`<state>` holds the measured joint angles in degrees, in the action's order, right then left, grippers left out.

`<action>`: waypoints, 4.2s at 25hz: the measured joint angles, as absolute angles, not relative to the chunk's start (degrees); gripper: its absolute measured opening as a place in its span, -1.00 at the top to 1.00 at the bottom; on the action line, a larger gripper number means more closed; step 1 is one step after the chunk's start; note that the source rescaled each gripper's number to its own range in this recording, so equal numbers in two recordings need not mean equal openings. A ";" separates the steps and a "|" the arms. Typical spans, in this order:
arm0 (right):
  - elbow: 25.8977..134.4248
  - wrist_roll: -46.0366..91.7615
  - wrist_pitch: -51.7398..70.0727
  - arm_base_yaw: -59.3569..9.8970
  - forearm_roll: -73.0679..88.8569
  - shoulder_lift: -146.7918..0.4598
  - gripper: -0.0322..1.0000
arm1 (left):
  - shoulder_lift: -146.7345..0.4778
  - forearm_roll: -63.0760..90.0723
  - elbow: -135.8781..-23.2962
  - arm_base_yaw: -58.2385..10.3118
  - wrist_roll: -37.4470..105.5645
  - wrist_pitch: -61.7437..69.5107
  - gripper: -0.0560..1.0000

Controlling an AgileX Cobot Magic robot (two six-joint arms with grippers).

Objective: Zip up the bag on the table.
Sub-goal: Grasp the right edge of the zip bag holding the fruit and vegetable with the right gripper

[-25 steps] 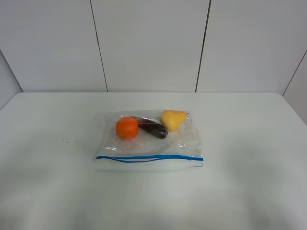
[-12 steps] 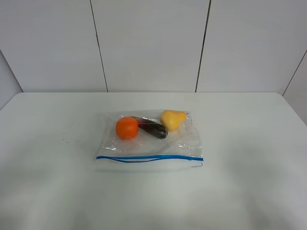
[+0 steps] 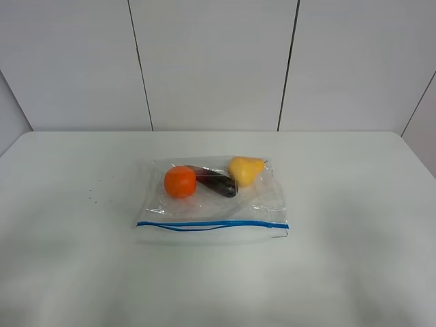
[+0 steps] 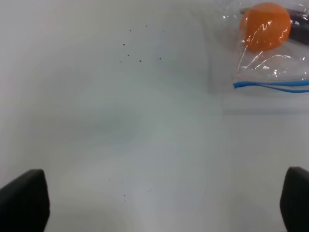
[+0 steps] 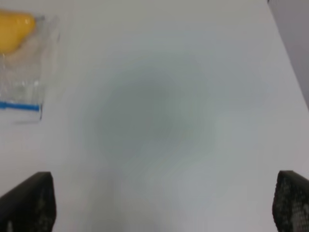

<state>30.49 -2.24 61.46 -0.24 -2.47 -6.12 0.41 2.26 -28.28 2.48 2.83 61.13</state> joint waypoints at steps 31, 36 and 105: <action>37.31 63.78 54.84 18.16 67.33 -91.92 -1.00 | 0.41 2.26 -28.28 2.48 2.83 61.13 -1.00; 44.16 70.58 67.66 20.23 72.77 -104.46 -1.00 | 0.41 2.26 -28.28 2.48 2.83 61.13 -1.00; 57.45 70.02 60.90 2.46 81.66 -127.04 -0.96 | 0.41 2.30 -28.28 2.48 2.83 61.13 -1.00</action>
